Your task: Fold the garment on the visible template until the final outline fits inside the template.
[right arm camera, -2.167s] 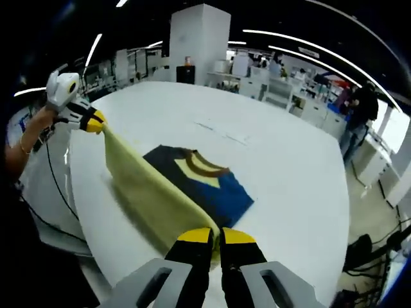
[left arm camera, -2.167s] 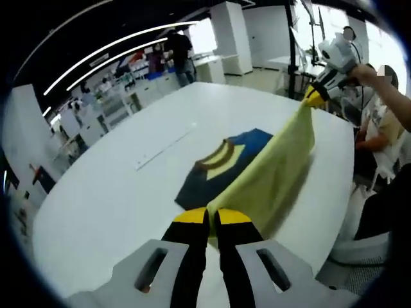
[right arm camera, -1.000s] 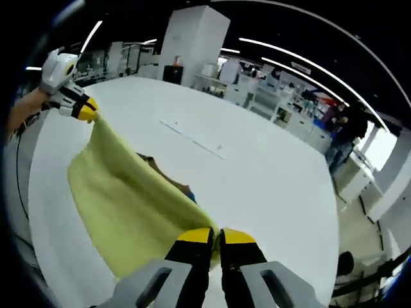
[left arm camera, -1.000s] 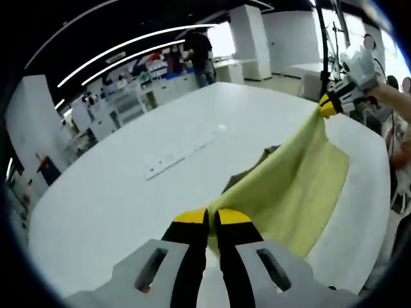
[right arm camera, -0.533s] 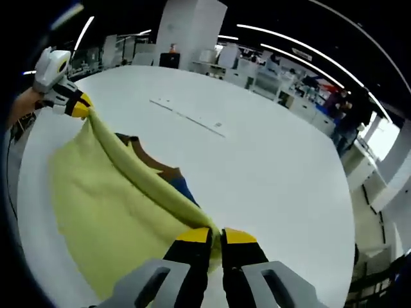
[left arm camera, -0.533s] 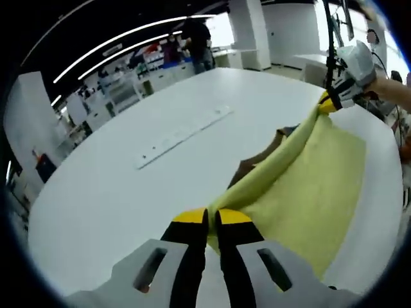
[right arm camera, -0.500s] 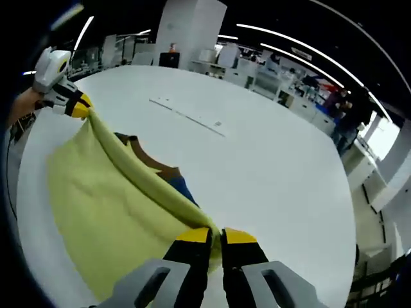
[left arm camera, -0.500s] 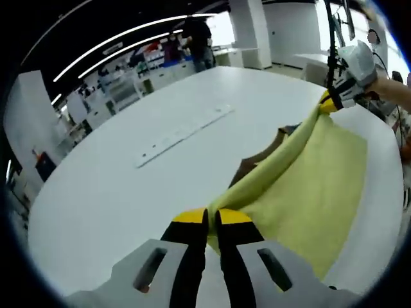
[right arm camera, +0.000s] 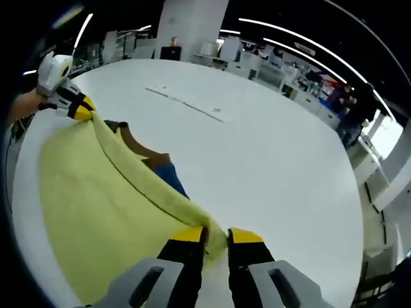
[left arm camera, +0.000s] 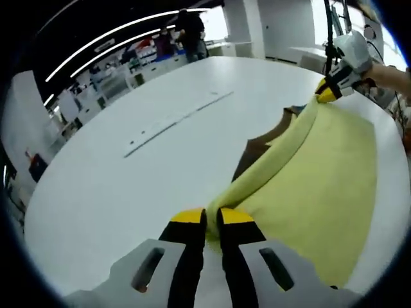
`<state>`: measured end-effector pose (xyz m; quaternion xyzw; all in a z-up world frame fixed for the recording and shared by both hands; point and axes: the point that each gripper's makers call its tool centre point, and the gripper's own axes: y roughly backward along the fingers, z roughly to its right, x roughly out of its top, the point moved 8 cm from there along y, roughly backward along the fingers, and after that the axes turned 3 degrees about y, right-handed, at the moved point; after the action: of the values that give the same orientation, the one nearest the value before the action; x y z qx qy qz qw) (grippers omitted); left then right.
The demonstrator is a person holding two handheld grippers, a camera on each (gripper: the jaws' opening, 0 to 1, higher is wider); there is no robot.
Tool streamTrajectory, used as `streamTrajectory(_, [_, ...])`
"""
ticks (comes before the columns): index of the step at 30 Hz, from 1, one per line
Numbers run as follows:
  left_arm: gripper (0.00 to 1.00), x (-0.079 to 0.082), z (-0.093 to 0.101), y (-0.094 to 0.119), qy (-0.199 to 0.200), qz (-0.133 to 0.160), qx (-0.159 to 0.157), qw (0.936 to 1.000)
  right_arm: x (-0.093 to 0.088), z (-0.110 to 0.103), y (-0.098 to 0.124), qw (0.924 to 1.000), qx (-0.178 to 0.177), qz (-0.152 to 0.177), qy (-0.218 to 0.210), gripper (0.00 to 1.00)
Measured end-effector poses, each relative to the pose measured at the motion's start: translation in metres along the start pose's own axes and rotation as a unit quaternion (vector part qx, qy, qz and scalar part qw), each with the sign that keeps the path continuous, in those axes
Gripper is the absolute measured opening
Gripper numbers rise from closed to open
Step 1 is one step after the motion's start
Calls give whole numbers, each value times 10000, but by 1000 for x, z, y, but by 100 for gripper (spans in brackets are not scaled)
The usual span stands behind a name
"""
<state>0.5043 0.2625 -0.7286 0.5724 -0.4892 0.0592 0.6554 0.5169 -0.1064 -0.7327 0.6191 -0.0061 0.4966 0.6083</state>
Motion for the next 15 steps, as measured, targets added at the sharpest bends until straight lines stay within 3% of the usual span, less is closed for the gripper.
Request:
streamTrajectory(2, [8,0,-2,0,-57,13,-44,10000,-1,1,0,9999,31,-27,109,14])
streamTrajectory(4, [11,2,0,3,-419,55,-218,9989,-2,1,3,9997,78,11,244,17])
streamTrajectory(9, [22,-3,1,12,-543,174,-362,9977,2,-1,7,9958,219,236,861,28])
streamTrajectory(15, [21,-7,-1,9,-1025,87,-314,9942,3,-1,2,9899,178,197,1392,23])
